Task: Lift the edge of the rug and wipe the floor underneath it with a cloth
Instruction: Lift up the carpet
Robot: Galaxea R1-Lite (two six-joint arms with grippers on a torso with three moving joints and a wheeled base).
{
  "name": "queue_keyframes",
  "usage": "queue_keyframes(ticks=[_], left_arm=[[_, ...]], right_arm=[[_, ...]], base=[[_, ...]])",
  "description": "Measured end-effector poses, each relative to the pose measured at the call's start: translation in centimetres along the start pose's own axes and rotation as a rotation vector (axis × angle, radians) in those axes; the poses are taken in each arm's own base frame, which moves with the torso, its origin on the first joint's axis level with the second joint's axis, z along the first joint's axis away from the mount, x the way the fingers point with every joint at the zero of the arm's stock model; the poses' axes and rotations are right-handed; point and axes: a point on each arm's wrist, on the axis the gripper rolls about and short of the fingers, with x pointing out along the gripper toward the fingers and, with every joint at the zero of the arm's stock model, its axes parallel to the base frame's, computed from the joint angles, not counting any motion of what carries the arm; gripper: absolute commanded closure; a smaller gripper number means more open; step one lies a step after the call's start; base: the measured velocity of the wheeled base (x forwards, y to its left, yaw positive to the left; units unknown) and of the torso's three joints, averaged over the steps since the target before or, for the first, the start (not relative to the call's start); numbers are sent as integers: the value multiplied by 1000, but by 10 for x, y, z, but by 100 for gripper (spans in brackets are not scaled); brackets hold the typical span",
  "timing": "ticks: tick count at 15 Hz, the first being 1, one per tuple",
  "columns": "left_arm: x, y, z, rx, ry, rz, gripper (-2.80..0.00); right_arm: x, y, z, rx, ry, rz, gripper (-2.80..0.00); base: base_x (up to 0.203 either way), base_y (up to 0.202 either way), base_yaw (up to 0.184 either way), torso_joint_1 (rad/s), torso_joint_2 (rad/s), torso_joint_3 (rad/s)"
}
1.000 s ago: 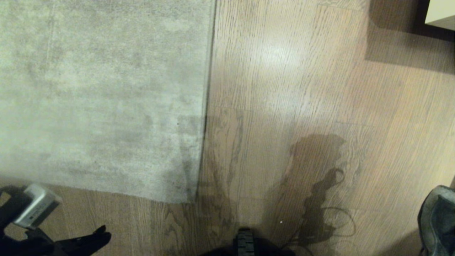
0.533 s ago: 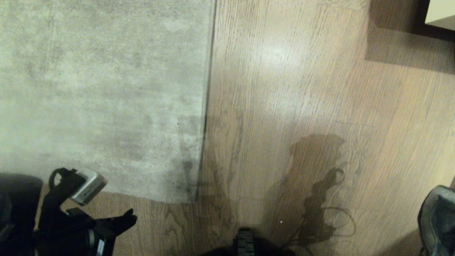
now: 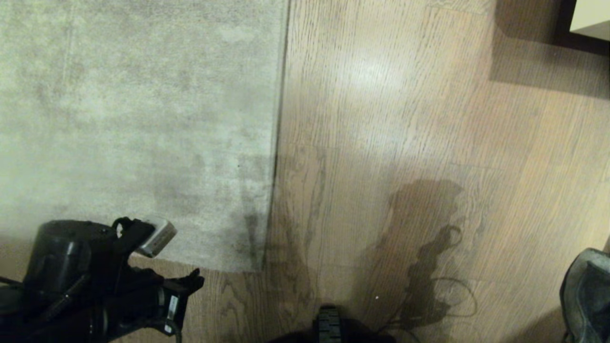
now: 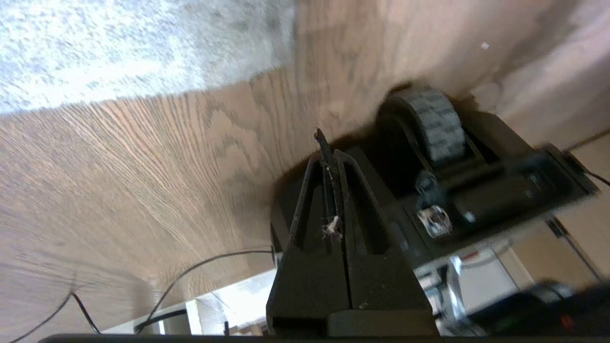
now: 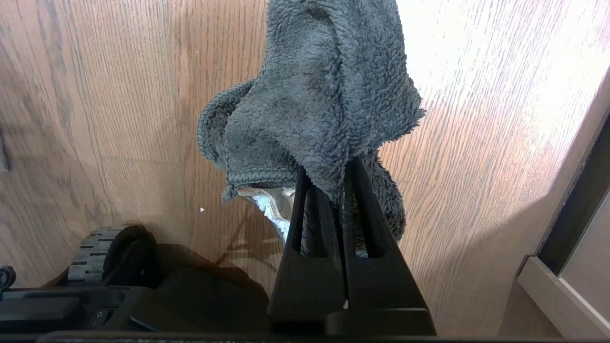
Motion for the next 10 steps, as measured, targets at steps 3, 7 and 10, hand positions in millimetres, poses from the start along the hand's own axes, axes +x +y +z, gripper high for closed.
queue_keyframes(ticks=[3,7,10], left_arm=[[14,1,4,-8,-15,29,0],[25,1,4,-27,15,47,0],[31,2,6,-29,26,55,0]], right_arm=[[0,0,0,0,0,0,0],[0,0,0,0,0,0,0],[0,0,0,0,0,0,0]], base=[[0,0,0,0,0,0],[0,0,0,0,0,0],[0,0,0,0,0,0]])
